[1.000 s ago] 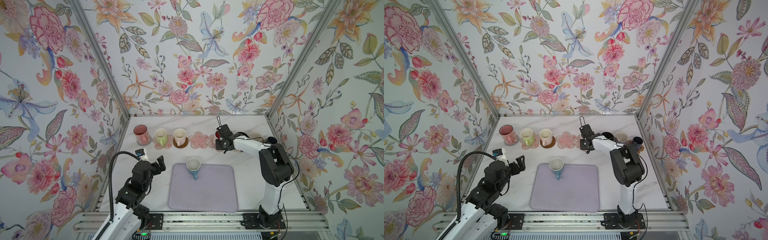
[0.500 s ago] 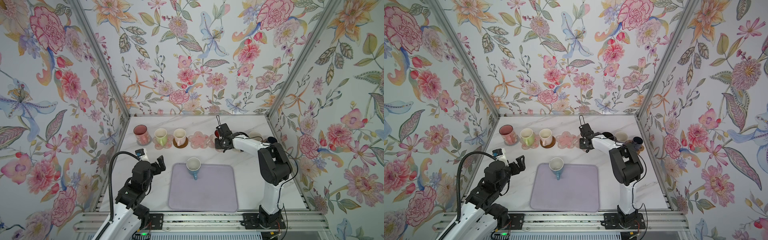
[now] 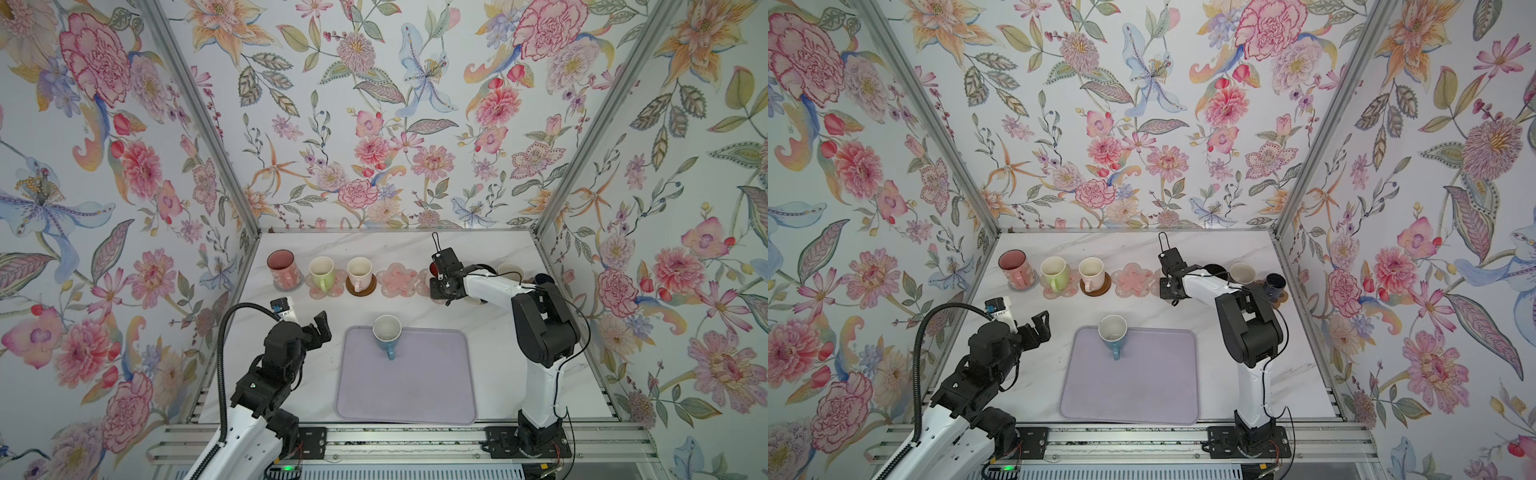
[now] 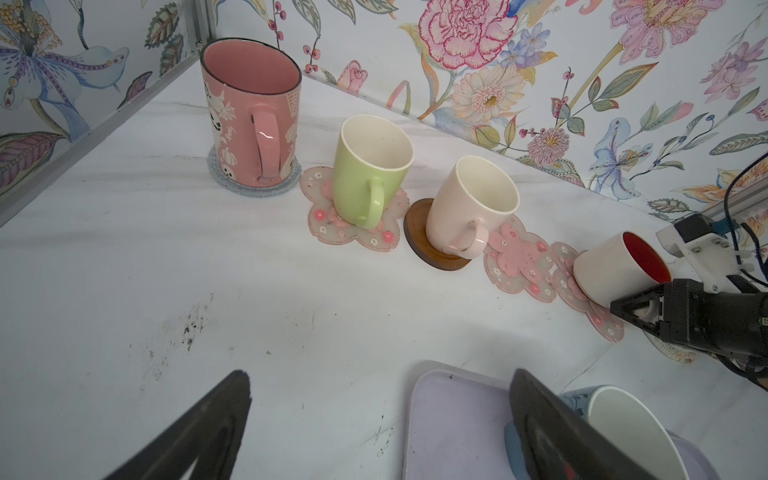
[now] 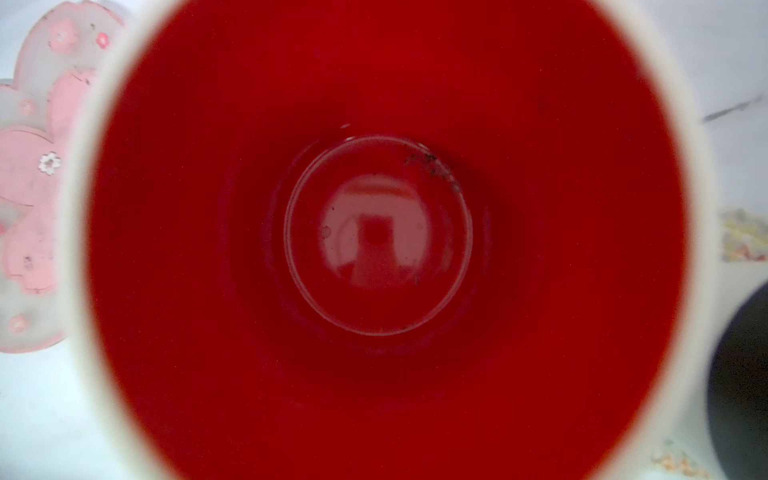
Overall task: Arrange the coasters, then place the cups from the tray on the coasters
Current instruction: 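Lower the red-lined white mug onto the pink flower coaster beside the black mug, then open the right gripper and raise it off the red-lined mug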
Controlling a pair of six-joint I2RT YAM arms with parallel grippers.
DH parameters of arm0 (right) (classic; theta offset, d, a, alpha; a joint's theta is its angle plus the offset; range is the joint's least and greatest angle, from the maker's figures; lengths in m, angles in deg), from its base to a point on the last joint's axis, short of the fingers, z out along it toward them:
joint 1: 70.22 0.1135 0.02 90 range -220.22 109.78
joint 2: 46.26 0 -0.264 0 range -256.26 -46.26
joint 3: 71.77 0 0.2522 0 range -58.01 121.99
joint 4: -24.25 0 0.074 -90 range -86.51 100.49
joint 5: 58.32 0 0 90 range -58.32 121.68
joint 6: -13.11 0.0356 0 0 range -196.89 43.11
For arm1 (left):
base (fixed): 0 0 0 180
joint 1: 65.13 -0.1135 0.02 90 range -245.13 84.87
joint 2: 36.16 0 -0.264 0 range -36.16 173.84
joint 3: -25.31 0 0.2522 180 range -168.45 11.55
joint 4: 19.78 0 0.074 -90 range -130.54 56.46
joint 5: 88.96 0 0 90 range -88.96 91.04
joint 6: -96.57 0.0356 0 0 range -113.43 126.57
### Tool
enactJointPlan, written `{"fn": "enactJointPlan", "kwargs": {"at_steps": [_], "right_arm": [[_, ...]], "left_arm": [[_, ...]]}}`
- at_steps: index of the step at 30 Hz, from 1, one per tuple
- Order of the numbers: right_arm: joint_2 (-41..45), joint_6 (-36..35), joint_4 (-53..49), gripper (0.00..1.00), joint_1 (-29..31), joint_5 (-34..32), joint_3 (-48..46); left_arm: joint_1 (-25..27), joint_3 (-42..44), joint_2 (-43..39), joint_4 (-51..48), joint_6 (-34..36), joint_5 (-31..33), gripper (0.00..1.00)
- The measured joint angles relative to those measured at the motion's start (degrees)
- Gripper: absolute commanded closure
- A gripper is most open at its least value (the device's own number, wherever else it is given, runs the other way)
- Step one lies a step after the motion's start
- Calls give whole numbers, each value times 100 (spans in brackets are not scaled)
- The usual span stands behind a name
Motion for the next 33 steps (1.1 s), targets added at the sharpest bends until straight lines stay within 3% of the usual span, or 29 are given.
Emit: {"fn": "enactJointPlan", "kwargs": {"at_steps": [20, 23, 30, 33], "right_arm": [[-76, -37, 0, 100, -4, -7, 92], [-76, -37, -2, 90, -4, -7, 90], [-44, -46, 144, 55, -4, -20, 15], [74, -57, 199, 46, -4, -17, -44]], "left_arm": [[0, 0, 13, 0, 0, 0, 1], [0, 0, 17, 0, 0, 0, 1], [2, 0, 22, 0, 0, 0, 1], [0, 0, 22, 0, 0, 0, 1]]}}
